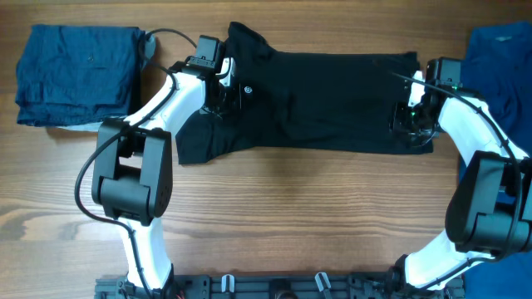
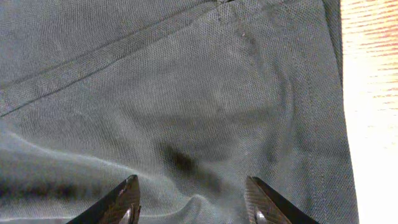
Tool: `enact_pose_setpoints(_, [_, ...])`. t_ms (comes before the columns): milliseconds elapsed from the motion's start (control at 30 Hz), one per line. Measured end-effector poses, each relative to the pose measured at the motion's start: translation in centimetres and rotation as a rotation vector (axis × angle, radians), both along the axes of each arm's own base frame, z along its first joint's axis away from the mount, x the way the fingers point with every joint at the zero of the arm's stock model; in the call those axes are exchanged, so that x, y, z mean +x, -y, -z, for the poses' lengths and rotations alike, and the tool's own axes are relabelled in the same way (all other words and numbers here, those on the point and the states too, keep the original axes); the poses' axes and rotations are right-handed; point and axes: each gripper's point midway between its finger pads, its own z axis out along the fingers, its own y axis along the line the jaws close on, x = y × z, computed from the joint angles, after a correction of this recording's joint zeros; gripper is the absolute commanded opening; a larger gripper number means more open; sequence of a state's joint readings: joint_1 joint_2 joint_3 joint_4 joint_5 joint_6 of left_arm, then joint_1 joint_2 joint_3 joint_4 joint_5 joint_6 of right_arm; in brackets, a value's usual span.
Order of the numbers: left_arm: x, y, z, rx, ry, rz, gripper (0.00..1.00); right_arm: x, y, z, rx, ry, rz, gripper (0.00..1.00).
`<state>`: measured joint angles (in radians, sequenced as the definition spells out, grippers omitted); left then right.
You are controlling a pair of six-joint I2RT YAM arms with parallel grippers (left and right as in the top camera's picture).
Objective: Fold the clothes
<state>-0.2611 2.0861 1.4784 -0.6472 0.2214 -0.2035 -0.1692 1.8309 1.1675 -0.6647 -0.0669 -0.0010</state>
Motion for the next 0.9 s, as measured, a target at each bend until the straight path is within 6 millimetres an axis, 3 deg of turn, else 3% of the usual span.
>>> enact_pose_setpoints(133, [0.5,-0.4,0.1,0.038,0.037,0.053,0.44,0.1,0.0,0.0,-0.003,0.003,0.001,0.56])
enact_pose_setpoints(300, [0.9,-0.4,1.0,0.064,0.062,0.113,0.39,0.1,0.1,0.0,-0.006,0.003,0.001,0.56])
enact_pose_setpoints(433, [1.1,-0.5,1.8,0.078,0.061,0.128,0.1,0.1,0.1,0.0,-0.006,0.004,0.001,0.56])
enact_pose_setpoints(467, [1.1,-0.6,1.9,0.084,0.063,0.133,0.08,0.1,0.1,0.0,-0.006,0.004,0.001,0.56])
enact_pose_setpoints(800, [1.1,-0.7,1.8,0.086,0.065,0.133,0.04,0.1,0.2,0.0,-0.009,0.005,0.002,0.56])
enact_pose_setpoints(900, [1.3,-0.7,0.7,0.086,0.087,0.13,0.04,0.1,0.2,0.0,-0.009,0.005,0.002,0.56])
